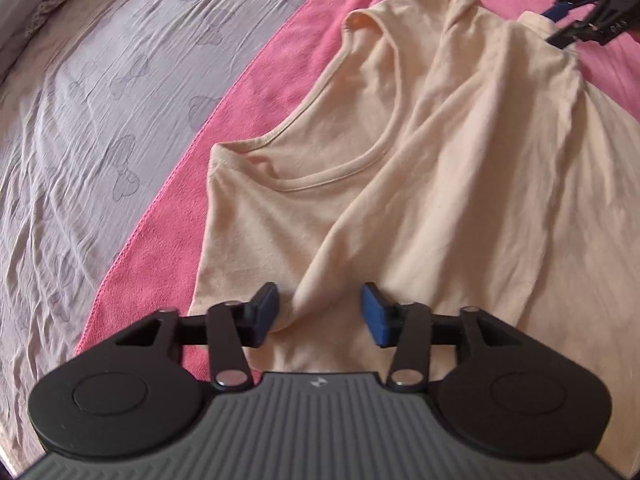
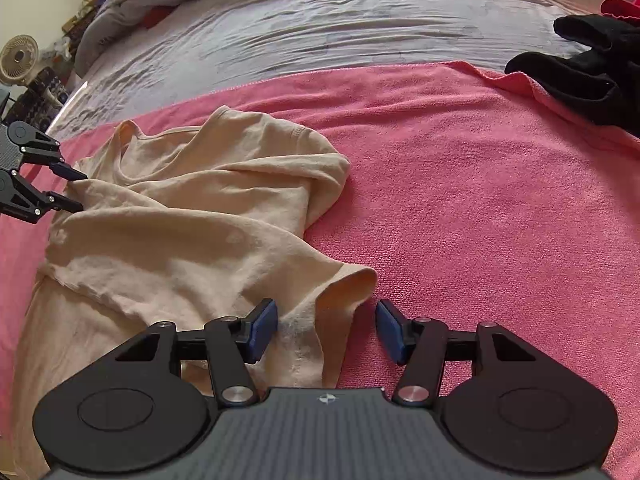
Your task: Fold clothes
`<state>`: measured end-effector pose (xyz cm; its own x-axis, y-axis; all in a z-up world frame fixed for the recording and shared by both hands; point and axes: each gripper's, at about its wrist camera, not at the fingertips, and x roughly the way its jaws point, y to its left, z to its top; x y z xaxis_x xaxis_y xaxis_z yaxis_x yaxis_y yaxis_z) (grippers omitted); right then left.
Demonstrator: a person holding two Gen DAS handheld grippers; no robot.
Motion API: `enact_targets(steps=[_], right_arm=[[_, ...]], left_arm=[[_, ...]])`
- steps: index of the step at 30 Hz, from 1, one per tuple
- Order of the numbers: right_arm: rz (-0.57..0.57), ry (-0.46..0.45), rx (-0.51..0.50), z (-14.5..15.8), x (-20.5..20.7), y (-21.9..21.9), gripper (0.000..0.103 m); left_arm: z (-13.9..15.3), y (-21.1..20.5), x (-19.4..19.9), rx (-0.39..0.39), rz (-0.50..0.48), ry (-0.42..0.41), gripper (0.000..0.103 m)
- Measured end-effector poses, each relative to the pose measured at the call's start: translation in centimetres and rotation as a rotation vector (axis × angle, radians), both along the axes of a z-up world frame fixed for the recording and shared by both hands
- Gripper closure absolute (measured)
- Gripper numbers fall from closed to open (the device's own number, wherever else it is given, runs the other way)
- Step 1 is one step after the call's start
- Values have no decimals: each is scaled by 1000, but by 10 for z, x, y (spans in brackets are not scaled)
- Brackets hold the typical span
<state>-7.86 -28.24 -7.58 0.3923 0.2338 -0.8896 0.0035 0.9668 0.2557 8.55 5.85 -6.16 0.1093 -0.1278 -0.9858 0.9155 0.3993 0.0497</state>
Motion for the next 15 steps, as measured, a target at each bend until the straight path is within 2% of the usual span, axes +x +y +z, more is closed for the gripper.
enact_targets(steps=[1, 2, 4, 5, 6, 9, 13, 14, 15], right_arm=[[1, 0, -2, 0, 0, 1, 47], [1, 0, -3, 1, 0, 1, 47], [5, -1, -1, 2, 0, 3, 52], [5, -6, 5, 3, 0, 3, 59], [4, -12, 11, 5, -1, 4, 67], [0, -23, 26, 8, 0, 8, 75], [-9, -47, 18, 14, 3, 13, 85], [-11, -58, 5, 17, 4, 14, 95], [-16, -72, -10, 20, 5, 15, 96]], left_arm=[[-1, 0, 2, 1, 18, 5, 38], [0, 1, 5, -7, 46, 11, 43], [4, 1, 2, -24, 59, 24, 66], [6, 0, -3, -23, 56, 20, 88], [7, -2, -9, -11, 49, 1, 92], [13, -6, -21, 1, 48, -43, 99], [23, -3, -19, -1, 82, -64, 100], [24, -2, -17, -1, 87, -71, 100], [26, -1, -16, -1, 94, -77, 100]])
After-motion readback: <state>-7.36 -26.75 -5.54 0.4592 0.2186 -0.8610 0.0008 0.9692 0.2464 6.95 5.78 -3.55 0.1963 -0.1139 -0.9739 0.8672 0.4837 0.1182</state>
